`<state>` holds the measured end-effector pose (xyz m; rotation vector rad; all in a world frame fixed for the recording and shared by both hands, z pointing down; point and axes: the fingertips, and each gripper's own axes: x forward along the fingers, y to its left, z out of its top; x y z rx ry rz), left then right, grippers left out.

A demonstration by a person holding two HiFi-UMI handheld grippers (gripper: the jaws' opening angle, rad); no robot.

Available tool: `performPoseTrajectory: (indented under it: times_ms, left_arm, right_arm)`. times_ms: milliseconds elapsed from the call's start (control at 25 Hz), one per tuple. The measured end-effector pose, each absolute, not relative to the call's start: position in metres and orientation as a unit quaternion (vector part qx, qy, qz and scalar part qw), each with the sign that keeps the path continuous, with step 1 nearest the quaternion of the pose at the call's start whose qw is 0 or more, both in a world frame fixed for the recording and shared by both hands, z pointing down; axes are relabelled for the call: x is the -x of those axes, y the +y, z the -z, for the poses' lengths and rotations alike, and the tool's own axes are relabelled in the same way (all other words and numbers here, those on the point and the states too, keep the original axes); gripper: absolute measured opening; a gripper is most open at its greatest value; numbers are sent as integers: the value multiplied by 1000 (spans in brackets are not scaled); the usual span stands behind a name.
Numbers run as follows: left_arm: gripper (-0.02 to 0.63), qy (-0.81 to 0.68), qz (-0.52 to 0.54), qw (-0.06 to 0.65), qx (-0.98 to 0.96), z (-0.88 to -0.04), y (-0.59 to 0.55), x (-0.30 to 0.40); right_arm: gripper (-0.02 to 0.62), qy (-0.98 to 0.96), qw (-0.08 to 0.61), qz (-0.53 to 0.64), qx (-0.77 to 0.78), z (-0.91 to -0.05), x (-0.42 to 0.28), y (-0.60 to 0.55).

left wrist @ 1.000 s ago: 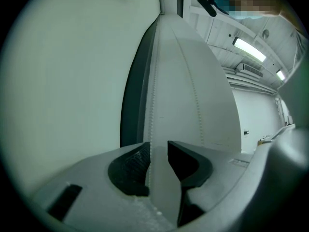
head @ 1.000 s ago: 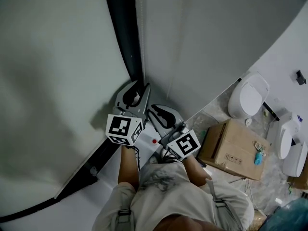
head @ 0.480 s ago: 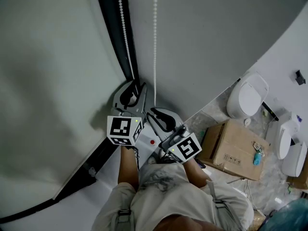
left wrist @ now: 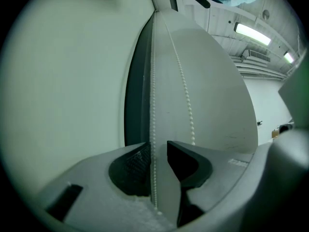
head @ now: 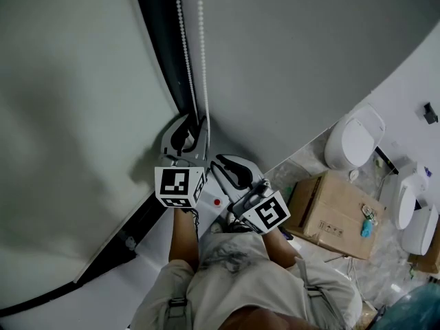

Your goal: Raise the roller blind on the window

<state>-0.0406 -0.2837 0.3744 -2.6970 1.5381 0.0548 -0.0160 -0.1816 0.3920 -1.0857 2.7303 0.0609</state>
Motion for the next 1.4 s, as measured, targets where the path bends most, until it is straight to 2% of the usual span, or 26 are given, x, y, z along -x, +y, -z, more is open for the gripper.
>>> performPoseTrajectory:
  times_ms: [320,440,1120,1400]
  left_arm:
    - [104,470,-23,10,882,-374,-289,28]
    - [15,467,-29,11,883,-373,-292,27]
    - [11,439,0,-27,898,-410,-238,28]
    - [11,435,1,-51,899,-432,-218,29]
  right_arm:
    - [71,924,99,-15,370,-395,6,-178]
    - [71,923,99,-15,372,-397,1,-178]
    - [69,925,137,-50,352,-359,7,-158]
    - [71,923,120,-63,360,-352,11,-168]
